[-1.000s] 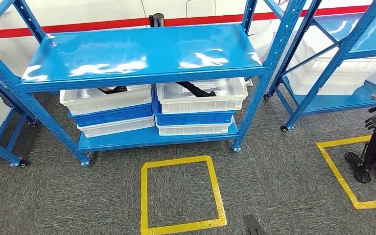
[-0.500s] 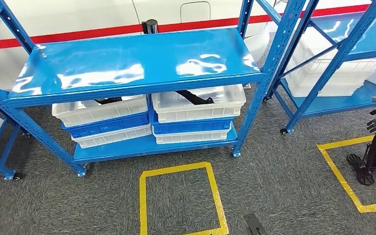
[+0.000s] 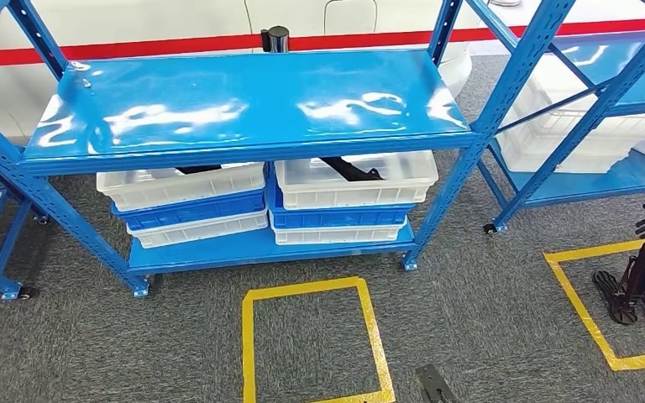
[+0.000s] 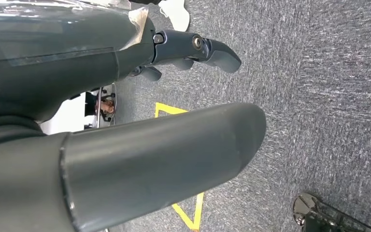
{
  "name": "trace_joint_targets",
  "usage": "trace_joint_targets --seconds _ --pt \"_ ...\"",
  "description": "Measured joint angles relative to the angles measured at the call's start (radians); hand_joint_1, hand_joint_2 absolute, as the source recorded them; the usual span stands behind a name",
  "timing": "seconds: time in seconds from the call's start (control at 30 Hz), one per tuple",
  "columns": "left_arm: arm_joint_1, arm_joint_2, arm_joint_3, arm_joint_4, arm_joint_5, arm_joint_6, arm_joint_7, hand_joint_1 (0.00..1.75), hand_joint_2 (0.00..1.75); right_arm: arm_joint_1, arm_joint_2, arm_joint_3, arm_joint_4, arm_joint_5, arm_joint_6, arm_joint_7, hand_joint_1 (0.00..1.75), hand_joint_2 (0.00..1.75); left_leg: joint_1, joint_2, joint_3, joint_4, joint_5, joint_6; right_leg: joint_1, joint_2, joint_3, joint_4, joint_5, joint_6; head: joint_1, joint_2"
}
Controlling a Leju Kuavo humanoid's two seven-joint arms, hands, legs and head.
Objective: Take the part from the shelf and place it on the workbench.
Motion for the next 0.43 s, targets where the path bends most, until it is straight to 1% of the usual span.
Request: trace_joint_targets --seconds 0.1,0.13,0.23,0.3,0.43 --pt "0.000 -0.001 0.000 0.000 0.000 0.007 0.000 0.00 1.75 0.000 0.000 0.000 0.000 0.000 -0.004 -0.003 0.00 1.31 -0.001 0.000 0.003 0.000 0.000 0.000 0.000 0.000 0.002 -0.001 0.000 0.006 0.000 0.000" --pt "0.000 -0.001 0.000 0.000 0.000 0.008 0.000 0.00 1.75 0.001 0.000 0.000 0.000 0.001 -0.005 -0.004 0.00 1.75 -0.001 0.000 0.004 0.000 0.000 0.000 0.000 0.000 0.003 -0.001 0.000 0.008 0.000 0.000" --pt "0.000 -0.003 0.001 0.000 0.000 0.006 0.000 0.00 1.75 0.001 0.000 -0.001 0.000 0.003 -0.012 -0.012 0.00 1.75 -0.001 0.000 0.009 -0.003 0.000 0.000 0.000 0.000 0.006 -0.001 0.000 0.012 0.000 0.000" --pt "0.003 -0.003 -0.001 0.000 0.008 0.002 0.000 0.00 1.75 0.003 0.000 -0.001 -0.001 0.002 -0.016 -0.018 0.00 1.75 -0.001 0.000 0.013 -0.005 0.000 0.000 0.000 0.000 0.009 -0.001 0.000 0.013 0.000 0.000" --pt "0.023 0.000 -0.041 -0.007 0.064 -0.009 0.000 0.00 1.75 0.016 -0.002 -0.001 -0.009 -0.021 -0.015 -0.030 0.00 1.75 -0.001 0.000 0.017 -0.007 0.000 0.000 0.000 0.000 0.012 -0.001 -0.002 0.015 0.000 0.000"
